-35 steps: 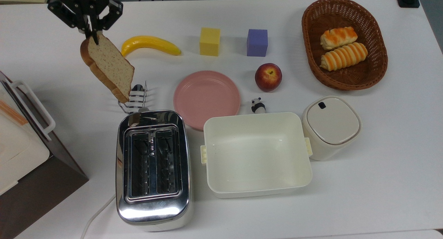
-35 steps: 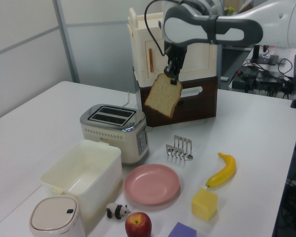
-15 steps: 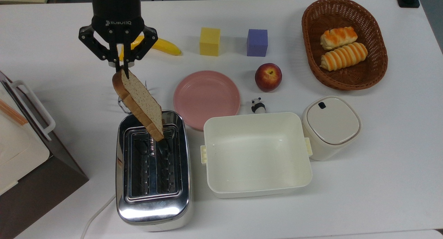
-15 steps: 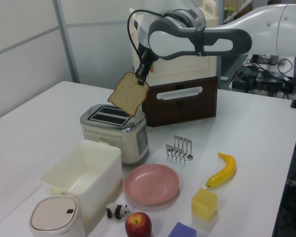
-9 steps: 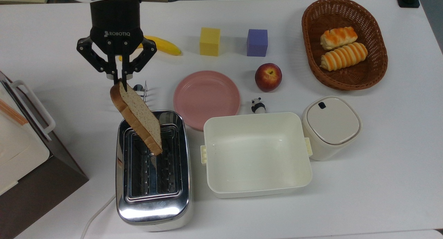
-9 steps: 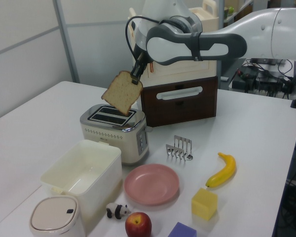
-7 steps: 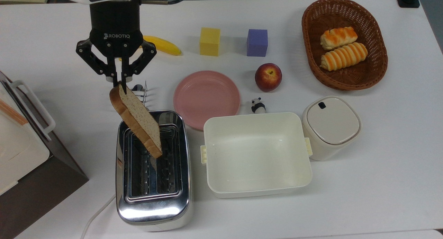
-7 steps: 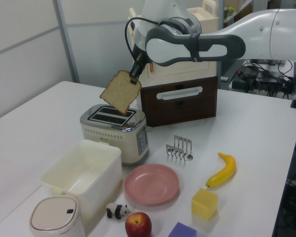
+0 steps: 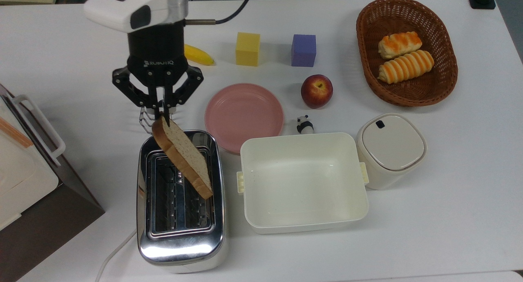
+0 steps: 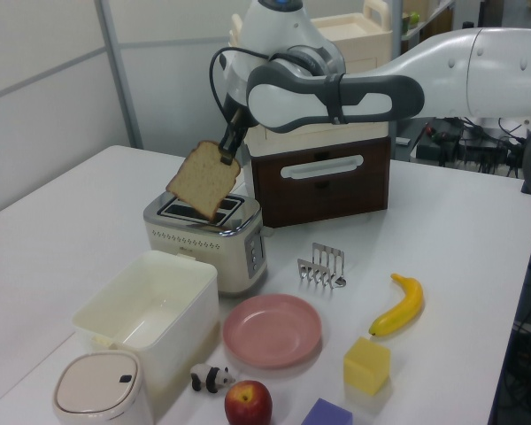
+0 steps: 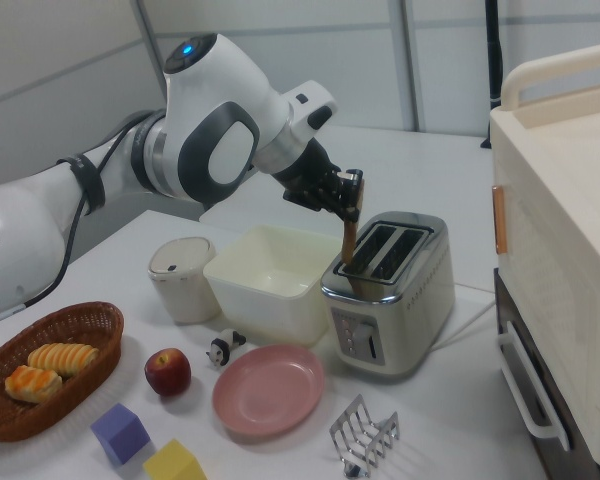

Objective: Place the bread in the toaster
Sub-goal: 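Lower the bread slice edge-first down into the toaster slot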

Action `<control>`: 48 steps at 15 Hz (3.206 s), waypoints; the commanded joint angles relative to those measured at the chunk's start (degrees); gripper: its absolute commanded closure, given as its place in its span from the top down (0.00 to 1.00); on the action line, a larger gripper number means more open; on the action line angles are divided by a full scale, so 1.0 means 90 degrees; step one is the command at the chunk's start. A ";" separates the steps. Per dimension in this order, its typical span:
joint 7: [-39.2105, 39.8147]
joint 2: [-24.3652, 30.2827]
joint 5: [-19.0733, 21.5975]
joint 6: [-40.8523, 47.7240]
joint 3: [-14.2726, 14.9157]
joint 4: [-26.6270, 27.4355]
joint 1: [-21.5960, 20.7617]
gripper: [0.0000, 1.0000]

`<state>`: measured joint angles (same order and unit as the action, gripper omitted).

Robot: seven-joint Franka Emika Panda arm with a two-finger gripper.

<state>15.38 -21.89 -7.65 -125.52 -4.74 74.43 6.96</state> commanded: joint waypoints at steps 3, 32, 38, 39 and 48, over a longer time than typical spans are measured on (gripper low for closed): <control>-0.0078 -0.0097 -0.0009 -0.0203 0.0018 -0.0116 -0.0100 0.00; -0.0078 -0.0351 -0.0322 -0.0419 0.0028 -0.0038 -0.0012 0.00; -0.0078 -0.0341 -0.0332 -0.0419 0.0028 -0.0038 -0.0012 0.00; -0.0078 -0.0341 -0.0332 -0.0419 0.0028 -0.0038 -0.0022 0.00; -0.0429 -0.0351 -0.0536 -0.0409 0.0019 -0.0028 -0.0032 0.60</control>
<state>14.13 -25.19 -9.91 -128.37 -4.58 74.05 7.13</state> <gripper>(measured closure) 0.573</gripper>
